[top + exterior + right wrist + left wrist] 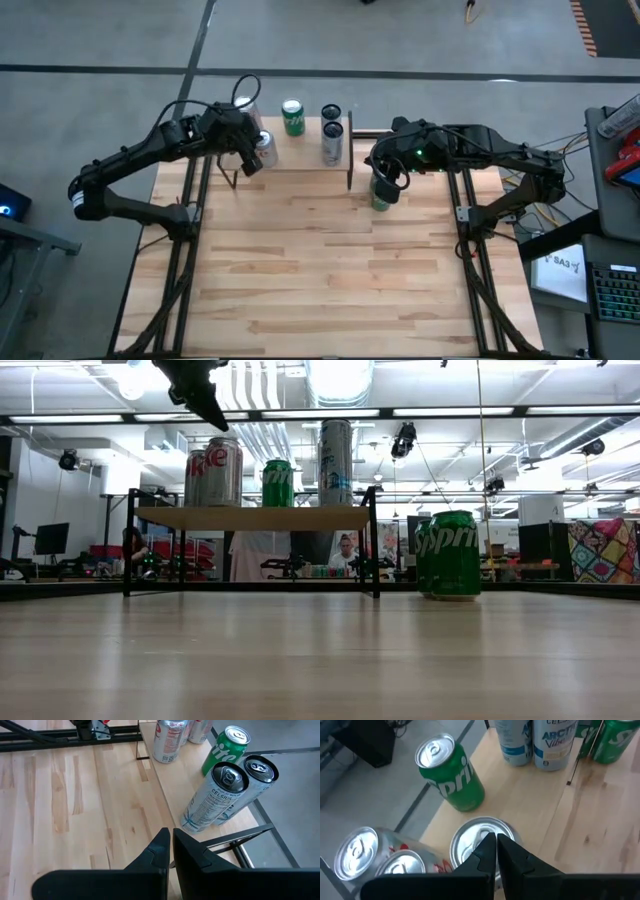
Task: Place canned beverage on shelf
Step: Put the red-silver soda can aligned with the other red-silver soda cans on the shelf
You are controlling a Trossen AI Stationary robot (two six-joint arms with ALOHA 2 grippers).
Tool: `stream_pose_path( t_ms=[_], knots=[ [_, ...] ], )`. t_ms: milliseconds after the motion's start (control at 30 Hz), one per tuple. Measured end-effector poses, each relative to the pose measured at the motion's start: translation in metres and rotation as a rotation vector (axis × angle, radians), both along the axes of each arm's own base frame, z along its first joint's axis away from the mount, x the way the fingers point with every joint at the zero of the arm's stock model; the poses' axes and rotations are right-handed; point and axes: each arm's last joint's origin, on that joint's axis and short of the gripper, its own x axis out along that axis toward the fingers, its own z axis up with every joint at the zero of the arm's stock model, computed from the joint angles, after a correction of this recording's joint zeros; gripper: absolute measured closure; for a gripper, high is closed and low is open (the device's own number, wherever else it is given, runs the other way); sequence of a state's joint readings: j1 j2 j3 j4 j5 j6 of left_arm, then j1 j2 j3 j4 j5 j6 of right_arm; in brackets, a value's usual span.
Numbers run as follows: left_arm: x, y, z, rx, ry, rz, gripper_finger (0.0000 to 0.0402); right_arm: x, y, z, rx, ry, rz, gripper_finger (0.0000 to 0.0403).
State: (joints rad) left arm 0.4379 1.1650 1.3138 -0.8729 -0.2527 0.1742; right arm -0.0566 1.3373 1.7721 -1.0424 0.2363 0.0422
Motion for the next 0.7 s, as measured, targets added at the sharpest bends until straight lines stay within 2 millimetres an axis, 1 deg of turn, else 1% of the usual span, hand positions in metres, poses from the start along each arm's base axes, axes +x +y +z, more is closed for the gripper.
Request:
stream_pose_path(
  t_ms=[300, 700],
  knots=[
    [0.0086, 0.0052, -0.0091, -0.014, 0.054, 0.002, 0.0402, 0.0000, 0.0000, -0.0001, 0.000, 0.001, 0.001, 0.0390],
    [-0.0012, 0.0014, -0.0087, -0.058, 0.054, 0.083, 0.0402, -0.0001, 0.0000, -0.0001, -0.007, 0.004, 0.006, 0.0390]
  ],
)
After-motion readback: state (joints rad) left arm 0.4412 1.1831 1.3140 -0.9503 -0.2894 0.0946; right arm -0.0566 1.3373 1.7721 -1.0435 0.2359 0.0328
